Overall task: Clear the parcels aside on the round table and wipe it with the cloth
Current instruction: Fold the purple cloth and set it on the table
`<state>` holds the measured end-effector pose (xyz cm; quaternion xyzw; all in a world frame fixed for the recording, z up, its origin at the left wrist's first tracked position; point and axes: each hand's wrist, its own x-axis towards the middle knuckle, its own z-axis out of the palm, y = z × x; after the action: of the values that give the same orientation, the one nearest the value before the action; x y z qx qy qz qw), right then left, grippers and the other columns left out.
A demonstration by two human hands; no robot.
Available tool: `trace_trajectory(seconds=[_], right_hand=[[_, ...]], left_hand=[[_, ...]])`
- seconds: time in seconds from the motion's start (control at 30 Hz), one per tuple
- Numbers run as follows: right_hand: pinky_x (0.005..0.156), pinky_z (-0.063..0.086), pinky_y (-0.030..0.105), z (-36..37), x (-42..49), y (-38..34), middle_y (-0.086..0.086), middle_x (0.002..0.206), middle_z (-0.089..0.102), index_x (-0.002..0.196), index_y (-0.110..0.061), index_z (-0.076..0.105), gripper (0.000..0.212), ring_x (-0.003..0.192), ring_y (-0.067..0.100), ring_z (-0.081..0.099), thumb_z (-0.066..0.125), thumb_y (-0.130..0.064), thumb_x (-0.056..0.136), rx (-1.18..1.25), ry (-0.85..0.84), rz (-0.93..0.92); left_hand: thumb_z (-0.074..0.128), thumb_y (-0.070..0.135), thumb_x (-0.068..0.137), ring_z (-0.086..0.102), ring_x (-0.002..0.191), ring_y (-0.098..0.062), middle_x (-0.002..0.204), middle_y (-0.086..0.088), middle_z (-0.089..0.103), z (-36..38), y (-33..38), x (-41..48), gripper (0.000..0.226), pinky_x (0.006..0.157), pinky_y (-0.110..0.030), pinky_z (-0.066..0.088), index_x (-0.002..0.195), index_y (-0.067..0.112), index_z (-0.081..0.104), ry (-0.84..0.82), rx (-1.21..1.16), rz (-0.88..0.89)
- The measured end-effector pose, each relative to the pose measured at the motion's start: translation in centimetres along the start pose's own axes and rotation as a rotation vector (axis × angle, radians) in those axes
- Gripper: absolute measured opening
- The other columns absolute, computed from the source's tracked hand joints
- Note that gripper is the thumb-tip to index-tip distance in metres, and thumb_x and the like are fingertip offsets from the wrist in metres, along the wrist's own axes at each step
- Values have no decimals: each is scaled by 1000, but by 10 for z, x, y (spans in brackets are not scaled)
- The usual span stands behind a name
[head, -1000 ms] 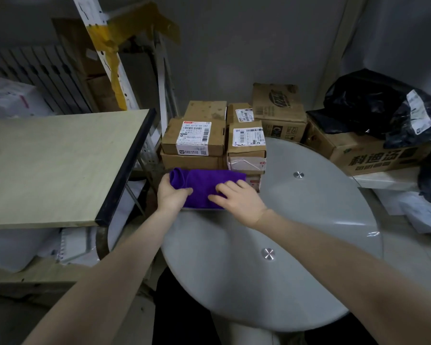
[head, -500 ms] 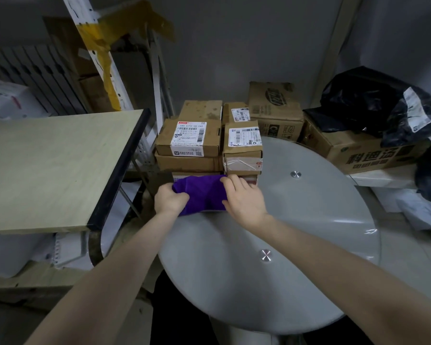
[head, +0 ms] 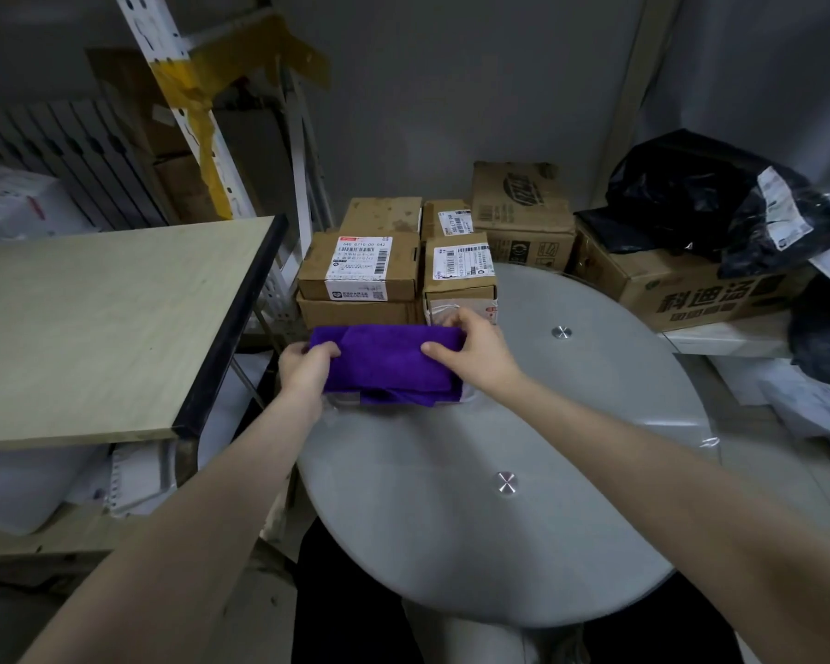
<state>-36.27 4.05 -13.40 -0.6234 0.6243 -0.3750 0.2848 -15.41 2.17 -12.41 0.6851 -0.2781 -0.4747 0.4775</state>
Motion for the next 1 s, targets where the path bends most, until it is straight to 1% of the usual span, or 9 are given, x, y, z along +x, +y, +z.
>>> trace_trajectory(seconds=[0.2,0.3,0.4,0.53,0.6,0.67,0.73,0.83,1.0], right_hand=[[80,43,33,28,-20,23,16,109,60,111,-2,47,37,101,33,58,69,-14,84,-53,142,198],[86,46,39,27,-22,32,18,116,57,114,-3,46,37,105,35,58,66,-12,84,-84,164,271],[84,46,38,17,-17,42,20,115,59,112,-1,48,35,107,35,58,63,-19,85,-71,203,416],[91,45,40,8,-1,49,20,124,56,125,0,42,52,115,37,56,67,-22,85,-8,235,457],[94,45,40,5,6,49,17,127,59,130,-4,44,54,119,35,56,68,-27,86,-31,172,425],[89,48,40,5,12,51,14,118,66,120,-9,55,41,113,34,59,67,-30,87,-100,146,376],[84,48,39,4,17,52,15,112,68,112,-10,59,34,109,36,61,66,-32,87,-154,159,356],[85,47,39,3,22,53,16,113,67,113,-10,59,34,109,38,60,65,-33,88,-170,162,336],[85,48,39,1,27,54,16,114,67,113,-11,58,34,109,37,60,65,-32,87,-173,138,334]], left_hand=[[69,1,82,59,113,-37,129,-21,56,16,-26,18,50,82,-42,53,127,-1,48,13,22,-102],[74,14,78,53,119,-38,132,-21,52,16,-28,14,62,96,-43,48,130,2,43,39,526,141],[68,17,80,46,122,-40,129,-21,47,15,-28,1,52,97,-46,43,126,5,47,72,910,489],[66,30,73,56,110,-31,111,-12,60,22,-29,-10,36,97,-34,43,105,15,68,-251,955,712],[67,53,65,50,117,-25,119,-5,56,26,-30,-13,57,101,-36,41,115,26,65,-552,1094,702],[72,55,65,37,126,-22,133,0,43,30,-35,-14,75,107,-42,36,134,34,49,-667,1339,698],[72,47,71,35,129,-24,136,-1,38,35,-41,-9,77,107,-43,35,140,35,39,-569,1462,777],[66,32,81,41,126,-26,131,-3,43,42,-41,-4,61,100,-41,41,138,31,45,-420,1445,837],[58,19,87,39,126,-28,132,-7,44,60,-41,0,53,100,-43,43,138,27,48,-390,1433,803]])
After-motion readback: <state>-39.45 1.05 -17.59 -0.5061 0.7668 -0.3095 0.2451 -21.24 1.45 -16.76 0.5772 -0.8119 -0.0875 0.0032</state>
